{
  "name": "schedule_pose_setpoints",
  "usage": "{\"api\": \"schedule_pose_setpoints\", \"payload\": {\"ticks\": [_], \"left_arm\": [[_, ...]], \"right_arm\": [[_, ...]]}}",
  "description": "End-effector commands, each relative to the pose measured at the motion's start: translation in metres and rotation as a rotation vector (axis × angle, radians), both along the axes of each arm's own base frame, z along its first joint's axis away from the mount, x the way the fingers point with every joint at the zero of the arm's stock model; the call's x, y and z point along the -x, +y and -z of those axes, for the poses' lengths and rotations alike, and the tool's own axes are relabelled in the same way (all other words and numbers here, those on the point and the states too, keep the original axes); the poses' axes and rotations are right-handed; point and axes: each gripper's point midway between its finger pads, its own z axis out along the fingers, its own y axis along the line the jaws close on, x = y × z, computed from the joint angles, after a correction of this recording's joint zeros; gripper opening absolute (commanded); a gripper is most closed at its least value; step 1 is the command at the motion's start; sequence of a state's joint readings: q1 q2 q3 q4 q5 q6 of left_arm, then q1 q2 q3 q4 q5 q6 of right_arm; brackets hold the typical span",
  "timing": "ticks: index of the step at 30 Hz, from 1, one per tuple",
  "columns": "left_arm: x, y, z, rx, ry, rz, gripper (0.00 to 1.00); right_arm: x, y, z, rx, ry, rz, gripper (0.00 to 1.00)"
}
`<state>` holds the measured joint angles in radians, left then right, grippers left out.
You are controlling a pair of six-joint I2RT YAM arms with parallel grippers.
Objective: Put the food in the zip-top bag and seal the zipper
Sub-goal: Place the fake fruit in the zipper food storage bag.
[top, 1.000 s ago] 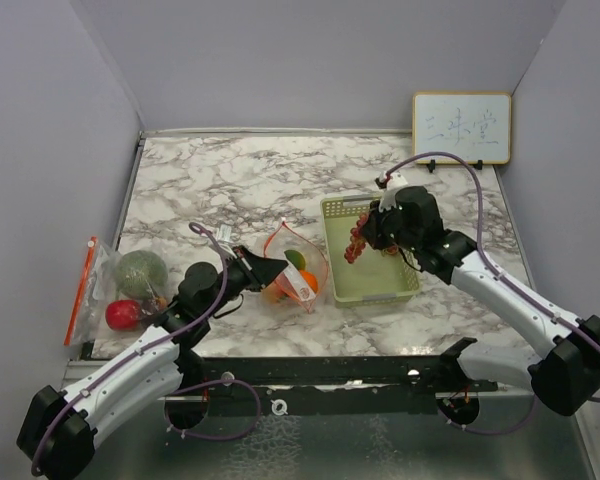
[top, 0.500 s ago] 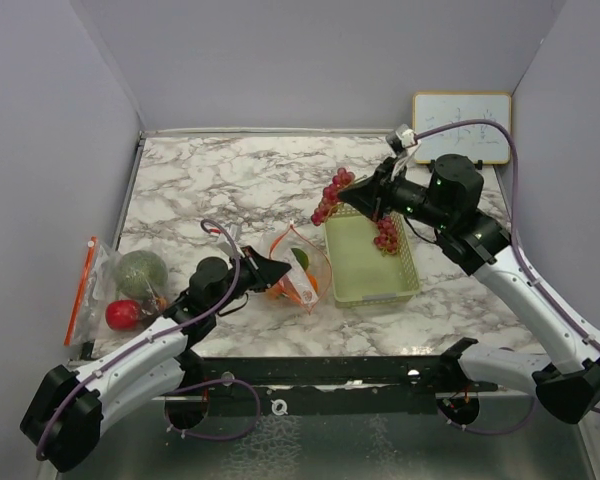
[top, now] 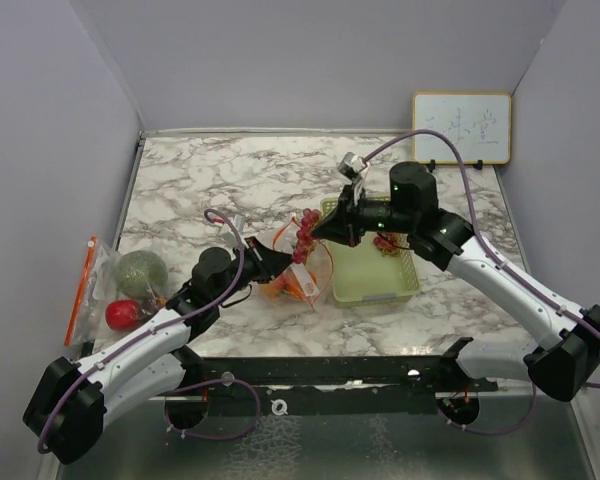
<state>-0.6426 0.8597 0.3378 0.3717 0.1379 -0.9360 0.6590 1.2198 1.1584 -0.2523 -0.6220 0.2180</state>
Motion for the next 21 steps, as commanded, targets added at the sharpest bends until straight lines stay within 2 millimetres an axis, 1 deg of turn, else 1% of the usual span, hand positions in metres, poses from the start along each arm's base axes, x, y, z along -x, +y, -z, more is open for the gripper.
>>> {"api": "schedule_pose_setpoints", "payload": {"ticks": [1, 3, 5, 6, 9, 12, 13, 14, 16, 17, 18, 19, 21], "left_arm": [[-0.002, -0.009, -0.023, 0.009, -0.042, 0.048, 0.0], [0.0, -0.013, -0.029, 0.008, -0.045, 0.077, 0.0], [0.001, -0.017, -0.035, 0.01, -0.049, 0.103, 0.0], [0.002, -0.019, -0.038, 0.009, -0.049, 0.115, 0.0], [0.003, -0.021, -0.042, -0.006, -0.049, 0.138, 0.0], [0.003, -0.021, -0.043, -0.016, -0.05, 0.139, 0.0], [0.003, -0.021, -0.041, -0.018, -0.047, 0.138, 0.0], [0.003, -0.021, -0.04, -0.02, -0.045, 0.14, 0.0], [0.002, -0.021, -0.037, -0.026, -0.038, 0.137, 0.0], [0.002, -0.021, -0.035, -0.028, -0.034, 0.136, 0.0], [0.002, -0.021, -0.034, -0.031, -0.029, 0.136, 0.0], [0.003, -0.021, -0.033, -0.031, -0.026, 0.137, 0.0], [0.004, -0.021, -0.033, -0.031, -0.024, 0.143, 0.0]], "right_arm": [[0.002, 0.006, 0.042, 0.141, -0.007, -0.004, 0.02], [-0.003, 0.007, 0.056, 0.199, -0.015, 0.016, 0.02], [-0.012, 0.005, 0.069, 0.261, -0.022, 0.069, 0.02], [-0.017, 0.003, 0.074, 0.288, -0.029, 0.104, 0.04], [-0.032, -0.009, 0.081, 0.345, -0.055, 0.212, 0.24], [-0.034, -0.011, 0.079, 0.352, -0.073, 0.219, 0.45], [-0.033, -0.01, 0.076, 0.344, -0.079, 0.215, 0.51], [-0.033, -0.011, 0.071, 0.332, -0.084, 0.224, 0.64], [-0.037, -0.018, 0.059, 0.309, -0.105, 0.279, 0.79], [-0.042, -0.025, 0.055, 0.294, -0.101, 0.347, 0.89], [-0.051, -0.035, 0.052, 0.293, -0.092, 0.439, 0.97], [-0.06, -0.048, 0.052, 0.318, -0.084, 0.532, 1.0], [-0.077, -0.075, 0.064, 0.404, -0.049, 0.71, 1.0]]}}
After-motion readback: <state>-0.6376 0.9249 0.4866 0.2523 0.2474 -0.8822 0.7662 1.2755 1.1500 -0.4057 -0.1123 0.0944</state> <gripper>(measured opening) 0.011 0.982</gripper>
